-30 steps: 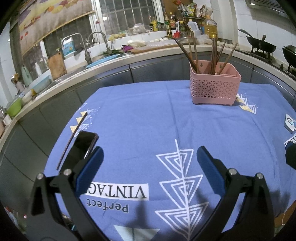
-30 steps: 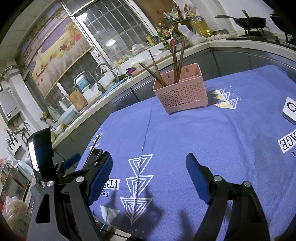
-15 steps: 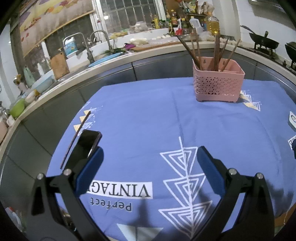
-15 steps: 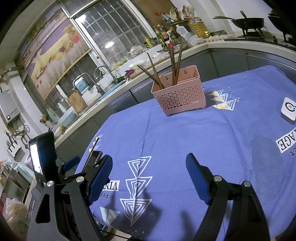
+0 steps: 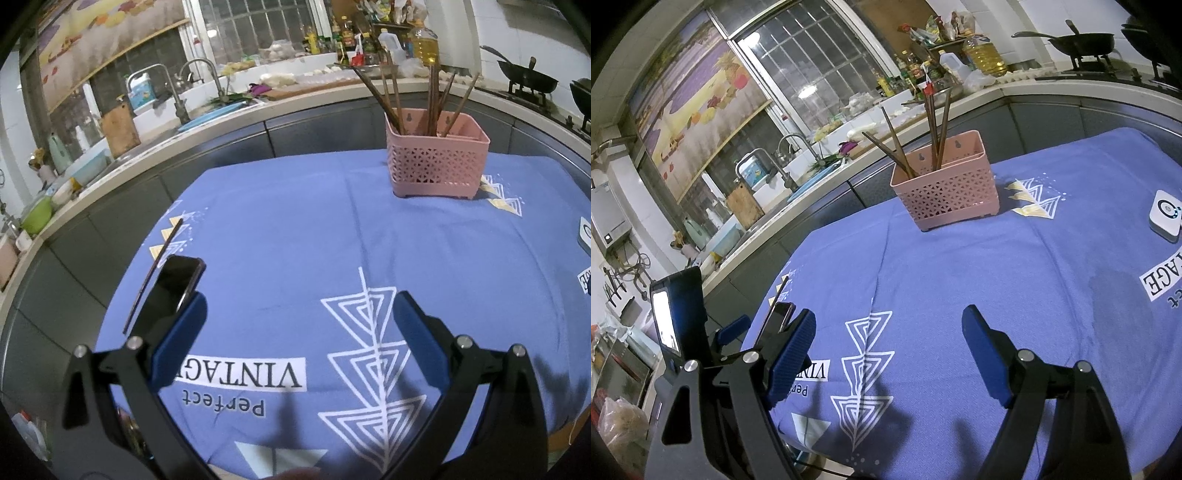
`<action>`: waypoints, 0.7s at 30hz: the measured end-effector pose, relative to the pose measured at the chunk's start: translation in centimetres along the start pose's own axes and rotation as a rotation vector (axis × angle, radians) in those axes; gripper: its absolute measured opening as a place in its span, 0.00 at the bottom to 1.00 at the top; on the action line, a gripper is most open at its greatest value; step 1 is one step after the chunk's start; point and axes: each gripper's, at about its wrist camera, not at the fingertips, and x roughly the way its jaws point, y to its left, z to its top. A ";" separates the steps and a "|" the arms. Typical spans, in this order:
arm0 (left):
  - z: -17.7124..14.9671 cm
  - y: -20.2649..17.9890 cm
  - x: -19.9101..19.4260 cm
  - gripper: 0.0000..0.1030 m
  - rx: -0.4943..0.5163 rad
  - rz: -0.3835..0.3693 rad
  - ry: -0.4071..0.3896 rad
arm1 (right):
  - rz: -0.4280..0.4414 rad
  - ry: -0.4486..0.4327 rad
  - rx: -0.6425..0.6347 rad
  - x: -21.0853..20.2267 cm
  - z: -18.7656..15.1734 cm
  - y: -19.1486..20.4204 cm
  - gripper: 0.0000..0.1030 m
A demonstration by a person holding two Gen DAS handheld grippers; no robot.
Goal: Organize utensils
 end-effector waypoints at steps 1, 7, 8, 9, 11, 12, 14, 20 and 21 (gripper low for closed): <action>0.0 0.0 0.0 0.94 -0.001 0.000 0.001 | 0.000 -0.001 0.001 -0.1 0.1 -0.1 0.78; 0.0 0.0 0.0 0.94 -0.001 -0.003 0.002 | 0.001 -0.001 0.002 -0.1 0.3 -0.3 0.78; -0.1 -0.1 -0.1 0.94 -0.001 -0.005 0.003 | 0.001 -0.002 0.001 -0.1 0.3 -0.3 0.78; -0.1 -0.1 -0.2 0.94 0.000 -0.008 0.005 | 0.000 -0.002 0.001 -0.1 0.3 -0.3 0.78; -0.1 -0.2 -0.2 0.94 0.002 -0.016 0.011 | 0.000 -0.001 0.002 -0.1 0.3 -0.3 0.78; -0.1 -0.3 -0.2 0.94 0.004 -0.019 0.014 | 0.000 -0.002 0.002 -0.1 0.3 -0.4 0.78; -0.1 -0.3 -0.2 0.94 0.008 -0.023 0.016 | 0.000 -0.002 0.002 -0.2 0.4 -0.5 0.78; -0.2 -0.5 -0.4 0.94 0.011 -0.030 0.021 | 0.001 -0.002 0.001 -0.1 0.2 -0.3 0.78; -0.2 -0.5 -0.4 0.94 0.010 -0.032 0.019 | 0.001 -0.002 0.001 -0.1 0.3 -0.4 0.78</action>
